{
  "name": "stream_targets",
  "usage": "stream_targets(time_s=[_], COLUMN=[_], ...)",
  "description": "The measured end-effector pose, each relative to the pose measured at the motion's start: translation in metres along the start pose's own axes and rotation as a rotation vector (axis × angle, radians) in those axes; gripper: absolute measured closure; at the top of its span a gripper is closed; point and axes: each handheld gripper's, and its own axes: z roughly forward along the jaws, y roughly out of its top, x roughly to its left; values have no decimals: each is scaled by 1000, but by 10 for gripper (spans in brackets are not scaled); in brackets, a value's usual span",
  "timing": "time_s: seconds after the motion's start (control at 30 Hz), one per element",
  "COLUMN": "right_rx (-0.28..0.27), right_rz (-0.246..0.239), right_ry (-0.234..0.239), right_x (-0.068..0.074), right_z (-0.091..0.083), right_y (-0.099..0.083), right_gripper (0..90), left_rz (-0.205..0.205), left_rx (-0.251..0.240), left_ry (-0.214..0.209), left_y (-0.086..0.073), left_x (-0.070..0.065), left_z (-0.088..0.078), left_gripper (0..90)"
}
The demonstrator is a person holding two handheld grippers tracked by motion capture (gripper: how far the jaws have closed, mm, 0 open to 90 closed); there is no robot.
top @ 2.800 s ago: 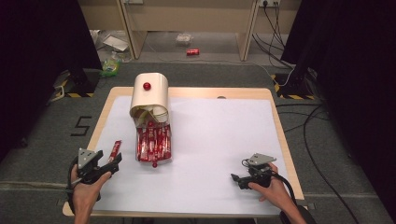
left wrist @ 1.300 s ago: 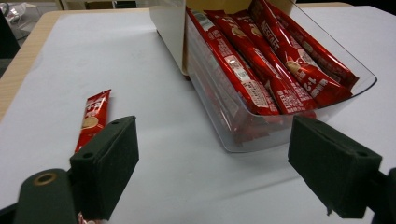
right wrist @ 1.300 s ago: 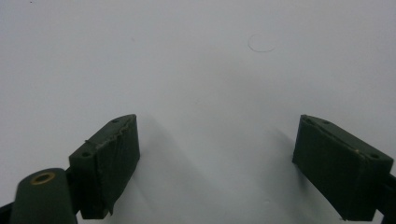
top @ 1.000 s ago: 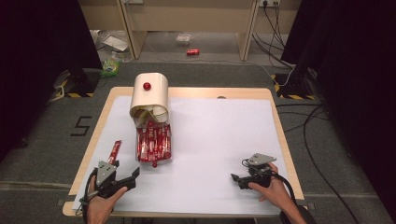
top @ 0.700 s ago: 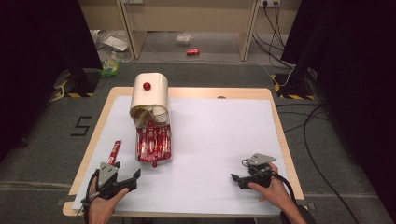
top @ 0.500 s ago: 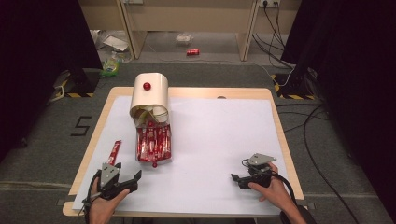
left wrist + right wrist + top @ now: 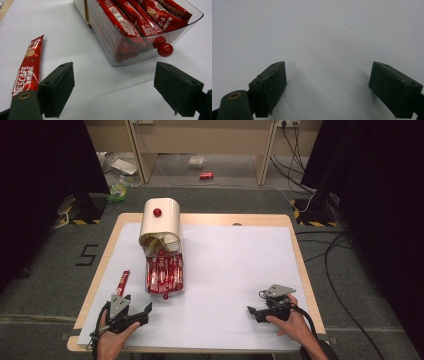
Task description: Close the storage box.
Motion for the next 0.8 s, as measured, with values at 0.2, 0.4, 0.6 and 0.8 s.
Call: stream_targets(time_s=[0.2, 0.4, 0.6, 0.8], right_rx=[1, 1, 0, 1], right_rz=[0, 0, 0, -1], right_ry=[0, -1, -1, -1], right_x=[0, 0, 0, 0], right_z=[0, 0, 0, 0], right_y=[0, 0, 0, 0], right_gripper=[149, 148, 149, 148], left_rz=[13, 24, 39, 38], left_rx=[-4, -3, 4, 1], left_ry=[0, 6, 9, 9], left_y=[1, 3, 7, 14], left_x=[-2, -3, -7, -10], left_z=[3, 8, 16, 24], left_gripper=[167, 169, 176, 185])
